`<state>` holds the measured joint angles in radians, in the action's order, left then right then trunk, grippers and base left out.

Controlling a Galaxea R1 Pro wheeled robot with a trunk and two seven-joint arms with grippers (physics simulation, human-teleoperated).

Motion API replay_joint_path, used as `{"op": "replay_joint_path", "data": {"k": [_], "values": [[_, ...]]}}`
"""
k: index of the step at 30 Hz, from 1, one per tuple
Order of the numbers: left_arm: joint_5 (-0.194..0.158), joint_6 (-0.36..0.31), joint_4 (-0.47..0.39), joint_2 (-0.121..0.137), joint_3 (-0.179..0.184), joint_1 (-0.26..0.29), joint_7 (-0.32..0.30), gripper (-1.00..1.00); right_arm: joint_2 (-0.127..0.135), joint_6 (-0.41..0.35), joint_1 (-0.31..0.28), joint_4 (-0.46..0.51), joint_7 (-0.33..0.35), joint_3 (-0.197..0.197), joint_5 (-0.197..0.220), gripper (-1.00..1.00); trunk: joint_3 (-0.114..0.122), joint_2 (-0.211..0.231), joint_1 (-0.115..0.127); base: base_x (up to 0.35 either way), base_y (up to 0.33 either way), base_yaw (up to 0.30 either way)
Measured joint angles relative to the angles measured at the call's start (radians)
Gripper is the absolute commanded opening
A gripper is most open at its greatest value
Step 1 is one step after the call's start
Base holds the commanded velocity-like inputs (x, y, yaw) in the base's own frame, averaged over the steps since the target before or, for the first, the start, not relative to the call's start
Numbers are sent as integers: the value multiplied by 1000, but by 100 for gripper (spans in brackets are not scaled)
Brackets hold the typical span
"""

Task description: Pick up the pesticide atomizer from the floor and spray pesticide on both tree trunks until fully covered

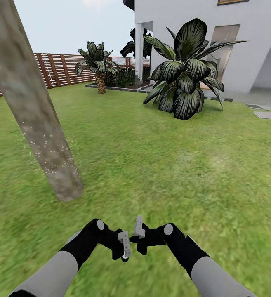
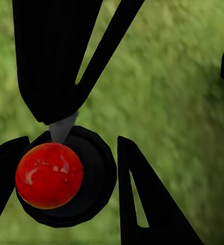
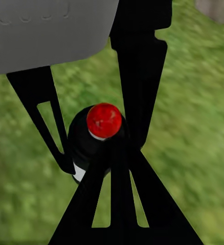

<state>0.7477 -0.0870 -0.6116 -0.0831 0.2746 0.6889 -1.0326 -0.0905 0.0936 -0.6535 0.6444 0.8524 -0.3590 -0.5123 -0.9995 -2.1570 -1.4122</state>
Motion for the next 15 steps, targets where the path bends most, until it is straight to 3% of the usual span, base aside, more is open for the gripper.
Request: {"op": "replay_joint_path", "data": {"k": [6,15], "values": [[7,-3,1,16,-4,1,-1,-100,0,0,0,0,0,0,0,-100,0,0,0,0,0,0],[5,-4,0,123,-12,1,-3,-100,1,0,0,-1,0,0,-2,-100,0,0,0,0,0,0]]}}
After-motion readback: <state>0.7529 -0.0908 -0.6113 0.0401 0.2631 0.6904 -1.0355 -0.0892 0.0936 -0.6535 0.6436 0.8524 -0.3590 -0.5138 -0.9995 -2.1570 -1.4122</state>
